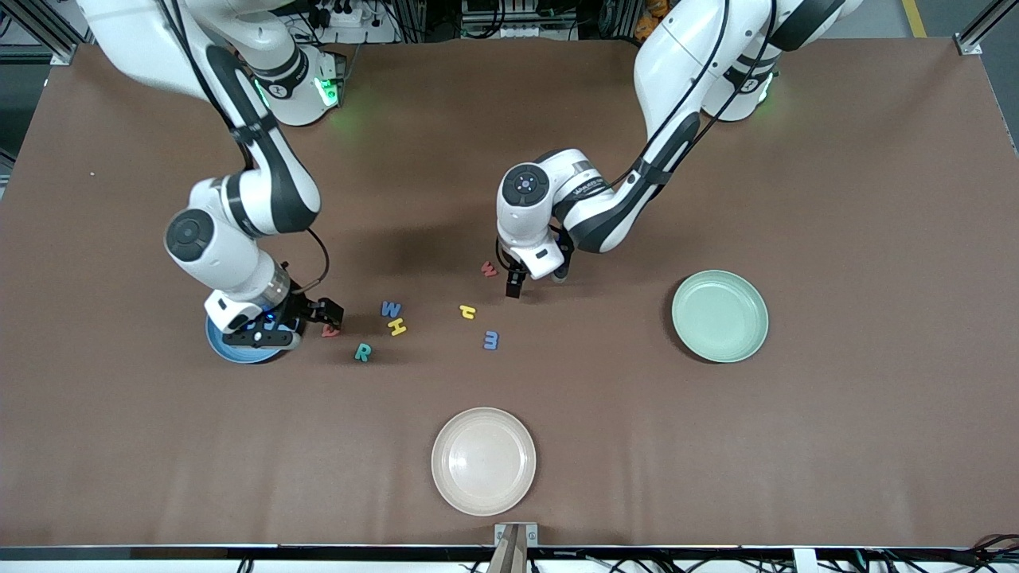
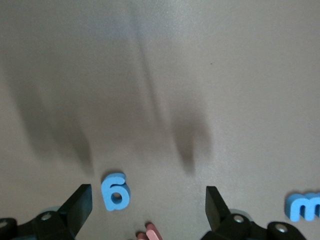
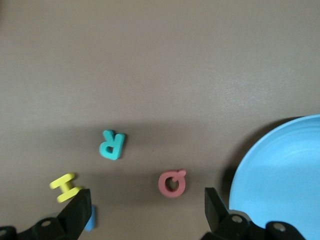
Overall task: Sort uppercase to blue plate, lowercase to green plate
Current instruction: 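Lower the left gripper onto the blue b while the right gripper reaches the pink Q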
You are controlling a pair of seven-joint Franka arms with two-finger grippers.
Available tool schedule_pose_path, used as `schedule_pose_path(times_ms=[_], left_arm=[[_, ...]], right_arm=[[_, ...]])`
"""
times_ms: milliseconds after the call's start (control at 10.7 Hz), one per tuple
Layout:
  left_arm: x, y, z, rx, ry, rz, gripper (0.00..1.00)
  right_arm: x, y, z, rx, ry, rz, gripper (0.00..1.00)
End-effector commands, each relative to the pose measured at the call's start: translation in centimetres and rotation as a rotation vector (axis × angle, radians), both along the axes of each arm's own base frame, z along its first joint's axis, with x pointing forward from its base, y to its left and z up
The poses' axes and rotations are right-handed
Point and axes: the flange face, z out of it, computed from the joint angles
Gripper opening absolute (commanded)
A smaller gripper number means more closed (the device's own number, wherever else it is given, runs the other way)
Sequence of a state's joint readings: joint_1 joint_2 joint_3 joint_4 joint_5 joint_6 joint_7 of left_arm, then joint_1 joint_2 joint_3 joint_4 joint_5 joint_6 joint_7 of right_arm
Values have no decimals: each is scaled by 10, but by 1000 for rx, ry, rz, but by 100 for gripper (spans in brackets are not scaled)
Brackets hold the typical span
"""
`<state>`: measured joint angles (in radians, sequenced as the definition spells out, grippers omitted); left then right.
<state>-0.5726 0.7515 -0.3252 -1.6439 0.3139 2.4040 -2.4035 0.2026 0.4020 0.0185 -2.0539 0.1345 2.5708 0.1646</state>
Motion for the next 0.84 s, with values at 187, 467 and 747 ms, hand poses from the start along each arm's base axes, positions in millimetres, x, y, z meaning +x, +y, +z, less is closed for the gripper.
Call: schedule_pose_path(times_ms=[187, 467, 747], left_arm=[[-20, -2, -13, 6, -76, 20, 100], [-26, 3, -21, 21, -60, 18, 100], [-26, 2, -22, 20, -58, 19, 100]], right_arm=[[1, 3, -34, -19, -6, 37, 95], [-1, 1, -48, -25, -19, 59, 89], [-3, 2, -60, -44, -19, 85, 84]])
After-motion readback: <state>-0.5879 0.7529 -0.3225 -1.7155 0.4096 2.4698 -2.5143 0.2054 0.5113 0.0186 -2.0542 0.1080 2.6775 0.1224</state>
